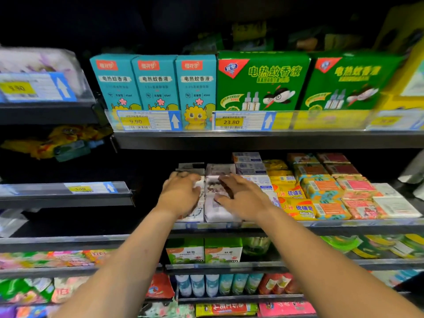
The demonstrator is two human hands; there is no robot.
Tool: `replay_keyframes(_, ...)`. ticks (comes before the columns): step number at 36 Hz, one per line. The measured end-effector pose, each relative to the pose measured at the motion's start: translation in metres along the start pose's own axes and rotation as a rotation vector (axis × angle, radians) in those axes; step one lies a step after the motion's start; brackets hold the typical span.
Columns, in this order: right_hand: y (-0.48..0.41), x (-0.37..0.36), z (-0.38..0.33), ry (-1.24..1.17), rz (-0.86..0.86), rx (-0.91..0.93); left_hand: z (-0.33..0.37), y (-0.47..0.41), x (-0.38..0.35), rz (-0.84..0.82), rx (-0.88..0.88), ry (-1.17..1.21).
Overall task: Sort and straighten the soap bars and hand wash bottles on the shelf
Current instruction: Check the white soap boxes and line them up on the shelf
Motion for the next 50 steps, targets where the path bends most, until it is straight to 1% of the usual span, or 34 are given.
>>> replay_keyframes(3,0.002,0.027,0.017,0.066,0.098,0.048,0.026,-0.002,0.005,0.022,-0.062,-0.021)
replay_keyframes(7,0.016,0.067,0.063,0.111,0.122,0.008,0.070,-0.007,0.005,0.003,-0.130,-0.037)
replay_keyframes(9,0.029,0.092,0.090,0.137,0.148,-0.016,0.098,-0.010,0.005,0.019,-0.172,-0.072)
replay_keyframes(12,0.051,0.129,0.136,0.133,0.190,-0.077,0.146,-0.019,0.001,0.001,-0.231,-0.086)
replay_keyframes(17,0.092,0.183,0.217,0.075,0.266,-0.205,0.234,-0.023,-0.010,0.004,-0.329,-0.029)
replay_keyframes(20,0.110,0.207,0.266,0.068,0.234,-0.281,0.280,-0.024,-0.017,0.015,-0.374,0.023)
replay_keyframes(22,0.120,0.220,0.290,0.080,0.184,-0.307,0.309,-0.027,-0.023,0.024,-0.415,0.039)
replay_keyframes(24,0.128,0.229,0.308,0.121,0.125,-0.314,0.336,-0.030,-0.029,0.029,-0.449,0.027)
replay_keyframes(27,0.132,0.240,0.337,0.118,0.080,-0.324,0.376,-0.033,-0.029,0.073,-0.492,0.020)
replay_keyframes(30,0.127,0.244,0.366,0.156,-0.010,-0.318,0.414,-0.041,-0.035,0.029,-0.526,0.016)
replay_keyframes(33,0.120,0.242,0.383,0.160,-0.114,-0.307,0.434,-0.049,-0.055,-0.114,-0.432,-0.051)
replay_keyframes(35,0.113,0.241,0.391,0.155,-0.155,-0.294,0.441,-0.051,-0.068,-0.149,-0.386,-0.129)
replay_keyframes(37,0.103,0.241,0.397,0.157,-0.175,-0.286,0.443,-0.052,-0.077,-0.147,-0.360,-0.171)
replay_keyframes(43,0.085,0.243,0.415,0.164,-0.194,-0.299,0.439,-0.056,-0.081,-0.109,-0.352,-0.176)
replay_keyframes(48,0.075,0.245,0.414,0.302,-0.222,-0.244,0.439,-0.052,-0.083,-0.102,-0.331,-0.187)
replay_keyframes(50,0.072,0.245,0.410,0.359,-0.236,-0.252,0.439,-0.052,-0.082,-0.097,-0.329,-0.189)
Point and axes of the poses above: each hand's wrist, its own y-axis away from the middle knuckle, its own x-axis out of the back of the hand, z = x × y, the point moved 6 cm from there along -y, towards the middle knuckle, and after that the axes turned 13 degrees about -y, right-handed, at the moved point
